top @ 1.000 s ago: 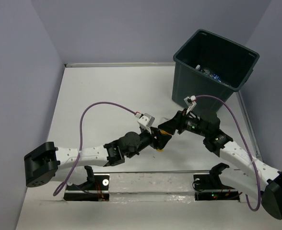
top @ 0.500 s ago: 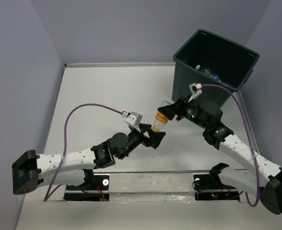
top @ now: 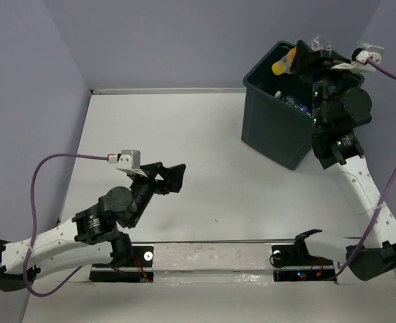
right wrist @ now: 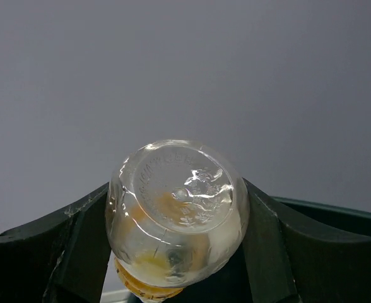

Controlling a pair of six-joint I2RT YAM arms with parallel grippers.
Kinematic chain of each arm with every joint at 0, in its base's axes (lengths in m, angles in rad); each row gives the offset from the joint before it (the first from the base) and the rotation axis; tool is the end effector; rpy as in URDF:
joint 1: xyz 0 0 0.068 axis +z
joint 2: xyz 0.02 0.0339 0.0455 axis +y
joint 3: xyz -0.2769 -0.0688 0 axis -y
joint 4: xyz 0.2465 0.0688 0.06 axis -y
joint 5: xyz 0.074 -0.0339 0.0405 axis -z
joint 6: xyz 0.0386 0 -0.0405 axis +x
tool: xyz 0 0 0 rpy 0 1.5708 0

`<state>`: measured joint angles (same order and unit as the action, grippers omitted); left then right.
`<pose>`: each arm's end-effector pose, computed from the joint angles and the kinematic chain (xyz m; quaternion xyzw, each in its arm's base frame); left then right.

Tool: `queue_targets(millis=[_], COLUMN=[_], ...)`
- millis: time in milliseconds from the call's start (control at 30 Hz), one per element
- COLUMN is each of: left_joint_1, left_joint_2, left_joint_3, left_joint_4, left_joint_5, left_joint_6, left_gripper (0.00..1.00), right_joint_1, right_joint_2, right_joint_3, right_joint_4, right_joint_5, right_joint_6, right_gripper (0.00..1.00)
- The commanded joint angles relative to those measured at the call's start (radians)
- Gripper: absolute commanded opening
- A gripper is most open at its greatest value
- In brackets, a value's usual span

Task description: Put the plastic bottles in the bin

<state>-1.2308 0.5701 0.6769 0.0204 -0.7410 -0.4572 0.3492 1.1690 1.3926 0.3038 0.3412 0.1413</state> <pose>0.0670 -0.1113 0.3619 -0.0194 0.6729 -0.3639 0.6437 0.2244 0.0680 0.5371 0.0954 0.5037 0.1254 0.8494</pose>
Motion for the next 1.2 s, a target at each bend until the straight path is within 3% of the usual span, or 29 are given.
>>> queue_targets(millis=[0, 33, 67, 133, 300, 400, 533, 633, 833, 967, 1167], left_joint_1=[-0.002, -0.002, -0.002, -0.002, -0.002, -0.002, -0.002, -0.002, -0.001, -0.002, -0.002], left_joint_2=[-0.084, -0.084, -0.101, -0.113, -0.107, -0.104, -0.087, -0.036, 0.036, 0.011, -0.094], left_joint_3=[0.036, 0.035, 0.035, 0.033, 0.059, 0.062, 0.064, 0.075, 0.119, 0.124, 0.056], left_joint_4=[-0.135, -0.135, -0.134, -0.135, -0.169, -0.165, -0.110, -0.083, -0.088, -0.166, -0.249], left_joint_5=[-0.106, -0.103, -0.097, -0.092, -0.090, -0.092, -0.074, -0.060, -0.020, -0.009, -0.015], left_joint_6=[-0.020, -0.020, -0.018, -0.005, -0.008, -0.009, 0.011, 0.023, 0.034, -0.003, -0.122], left_gripper=[0.99, 0.99, 0.99, 0.99, 0.99, 0.99, 0.99, 0.99, 0.99, 0.99, 0.99], right_joint_1=[-0.124, -0.136, -0.147, -0.147, -0.147, -0.147, -0.147, -0.147, -0.147, -0.147, -0.147], right_joint_2=[0.119, 0.132, 0.152, 0.170, 0.141, -0.004, -0.182, -0.310, -0.523, -0.638, -0.873], right_joint_3=[0.016, 0.014, 0.020, 0.064, 0.193, 0.181, 0.062, -0.151, -0.453, -0.599, -0.802], right_joint_4=[0.031, 0.029, 0.029, -0.034, -0.199, -0.253, -0.236, -0.192, -0.137, -0.219, -0.264], right_joint_5=[0.216, 0.211, 0.203, 0.190, 0.072, -0.118, -0.457, -0.623, -0.885, -0.958, -0.900], right_joint_6=[-0.190, -0.190, -0.187, -0.187, -0.090, 0.023, 0.199, 0.367, 0.420, 0.333, 0.362], right_gripper=[0.44, 0.45, 0.72, 0.99, 1.00, 1.00, 1.00, 1.00, 1.00, 1.00, 1.00])
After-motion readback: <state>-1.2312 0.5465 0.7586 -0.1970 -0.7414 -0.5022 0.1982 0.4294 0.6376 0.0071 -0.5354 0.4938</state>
